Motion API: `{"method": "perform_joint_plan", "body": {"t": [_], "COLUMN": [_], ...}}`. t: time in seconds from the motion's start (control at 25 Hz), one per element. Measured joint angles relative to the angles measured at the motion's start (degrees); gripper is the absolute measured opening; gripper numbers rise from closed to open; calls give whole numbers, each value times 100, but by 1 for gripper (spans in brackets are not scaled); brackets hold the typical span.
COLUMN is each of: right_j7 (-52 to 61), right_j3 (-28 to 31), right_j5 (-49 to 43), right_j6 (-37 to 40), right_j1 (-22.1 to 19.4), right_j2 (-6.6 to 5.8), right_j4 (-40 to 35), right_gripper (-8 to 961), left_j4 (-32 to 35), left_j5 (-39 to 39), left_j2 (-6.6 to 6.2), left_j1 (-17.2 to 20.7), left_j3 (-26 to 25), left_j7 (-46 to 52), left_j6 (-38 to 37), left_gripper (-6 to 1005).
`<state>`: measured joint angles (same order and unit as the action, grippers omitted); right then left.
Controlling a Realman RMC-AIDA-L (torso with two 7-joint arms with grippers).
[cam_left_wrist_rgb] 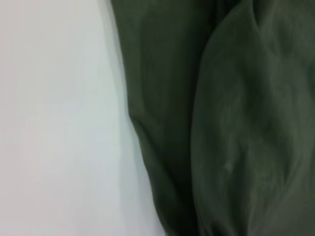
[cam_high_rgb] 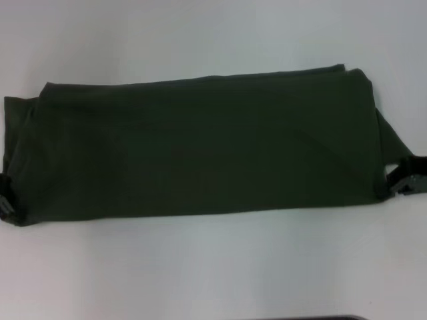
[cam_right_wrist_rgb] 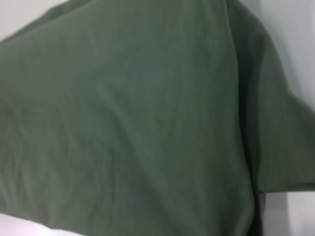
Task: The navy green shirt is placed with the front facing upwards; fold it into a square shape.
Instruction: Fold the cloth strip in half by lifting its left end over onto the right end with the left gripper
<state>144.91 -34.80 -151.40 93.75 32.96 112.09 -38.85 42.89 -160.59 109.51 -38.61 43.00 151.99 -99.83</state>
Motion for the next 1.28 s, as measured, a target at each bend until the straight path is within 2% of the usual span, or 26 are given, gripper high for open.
{"method": "perform_joint_plan", "body": {"t": [0.56, 0.8, 1.0, 1.08, 1.12, 1.28], "right_j7": [-15, 70, 52, 55, 57, 67], "right_j3": [37, 135, 421, 444, 453, 515], "right_j5": [-183, -175, -157, -156, -156, -151], "right_j6": [168, 130, 192, 242, 267, 360], "right_j1": [-35, 12, 25, 25, 24, 10], "right_j2": [59, 23, -29, -59, -80, -152], "right_j4": [-44, -44, -44, -44, -46, -216], "right_gripper": [15, 14, 73, 228, 306, 515], "left_j4": [-12, 74, 397, 472, 503, 683], "left_j5": [-131, -135, -135, -136, -139, -149], "left_j2": [14, 18, 23, 21, 13, -57], "left_j1": [19, 64, 174, 181, 181, 186], "left_j3": [35, 7, -26, -27, -28, -29], "left_j7": [-52, -13, 2, 6, 11, 70], "left_j6": [-108, -122, -130, -156, -167, -210], "left_gripper": [179, 195, 209, 214, 262, 453]}}
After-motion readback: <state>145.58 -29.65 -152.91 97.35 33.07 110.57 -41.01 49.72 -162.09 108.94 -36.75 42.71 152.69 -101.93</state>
